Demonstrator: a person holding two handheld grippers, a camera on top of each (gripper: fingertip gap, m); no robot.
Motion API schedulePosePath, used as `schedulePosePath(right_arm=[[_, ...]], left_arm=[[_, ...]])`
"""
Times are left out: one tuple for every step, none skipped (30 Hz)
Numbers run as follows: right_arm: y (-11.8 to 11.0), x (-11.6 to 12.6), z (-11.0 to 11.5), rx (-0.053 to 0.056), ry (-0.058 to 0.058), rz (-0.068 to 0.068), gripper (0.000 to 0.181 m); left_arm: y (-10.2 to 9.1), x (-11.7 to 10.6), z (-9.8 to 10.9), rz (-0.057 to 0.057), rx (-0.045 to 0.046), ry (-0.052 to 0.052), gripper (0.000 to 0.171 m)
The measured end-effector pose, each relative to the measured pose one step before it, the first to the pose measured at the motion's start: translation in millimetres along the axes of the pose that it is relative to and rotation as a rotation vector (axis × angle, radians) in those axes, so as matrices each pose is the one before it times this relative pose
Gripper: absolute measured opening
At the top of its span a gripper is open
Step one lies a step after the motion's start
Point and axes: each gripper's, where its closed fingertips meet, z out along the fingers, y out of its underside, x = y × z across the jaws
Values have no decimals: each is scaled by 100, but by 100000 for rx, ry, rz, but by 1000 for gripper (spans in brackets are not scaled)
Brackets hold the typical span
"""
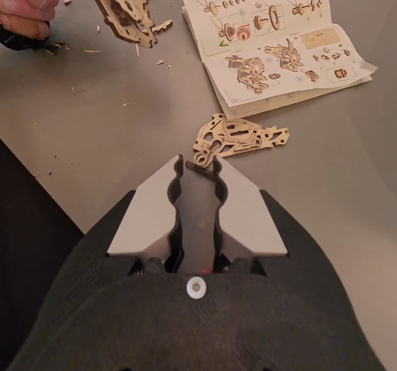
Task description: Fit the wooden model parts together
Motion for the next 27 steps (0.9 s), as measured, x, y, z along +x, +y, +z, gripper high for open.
schedulePosePath(right_arm=[[-71,16,-290,907,9,857,28],[30,90,-214,51,426,1008,32],[17,85,-90,-113,652,874,34],[-121,-8,37,467,338,545,34],[-135,-88,169,274,200,323,34],[-9,-38,278,-641,662,-68,34],[45,32,253,-878,1136,-888,34],[-78,19,86,145,820,-1303,33],[-196,54,-110,1198,240,-238,33],[-115,162,-241,977,-141,593,34],[107,390,-309,-36,370,85,34],[243,704,-378,-756,1776,-396,36],[155,643,-423,-144,1141,-235,36],[-100,176,-391,796,-1362,400,36],[-273,-157,-314,1004,-2405,1049,36],[-328,-216,-168,730,-1254,1013,36],[-269,-332,89,178,-675,576,36],[-84,-470,359,-857,-741,725,36],[77,-404,575,-1674,47,892,37],[245,-246,685,-2199,829,677,37],[383,-79,697,-2674,1299,680,37],[267,12,604,-1730,1536,313,36],[107,-37,405,-588,966,-106,31],[91,-70,227,-535,429,-343,24],[28,79,77,6,972,-323,14],[-77,65,-4,779,519,53,12],[-40,-118,-30,587,-783,290,11]], left_arm=[[64,22,10,-346,153,-308,1],[121,23,42,-469,-97,-409,1],[135,-3,39,-32,-138,-721,1],[105,18,41,173,33,-624,1],[71,21,53,-130,67,-460,1],[82,-24,53,-522,-226,-584,1],[102,-43,46,-296,-620,-567,1],[33,-34,2,79,-380,-470,1],[-3,-2,-27,-231,-231,-187,1],[-53,27,-62,-260,-26,61,1],[-27,-18,-85,-144,-202,-298,1],[-30,-13,-71,-25,-129,-357,1],[-57,23,-60,14,171,-74,1],[-38,74,-7,155,92,95,1],[25,41,48,495,-251,-288,1],[-5,68,63,836,-138,-236,1],[-63,60,72,768,115,-175,1],[-88,64,69,328,335,-4,1],[-87,26,64,122,368,-23,1],[-32,-14,60,266,26,-291,1],[-27,-45,37,295,145,-541,1],[-23,13,26,-22,267,-223,1],[32,4,24,-277,-77,-174,1],[24,2,2,-313,35,-240,1],[-7,5,-3,-896,344,10,1],[-42,26,22,-2399,689,782,1],[-13,-30,28,-3062,897,895,1]])
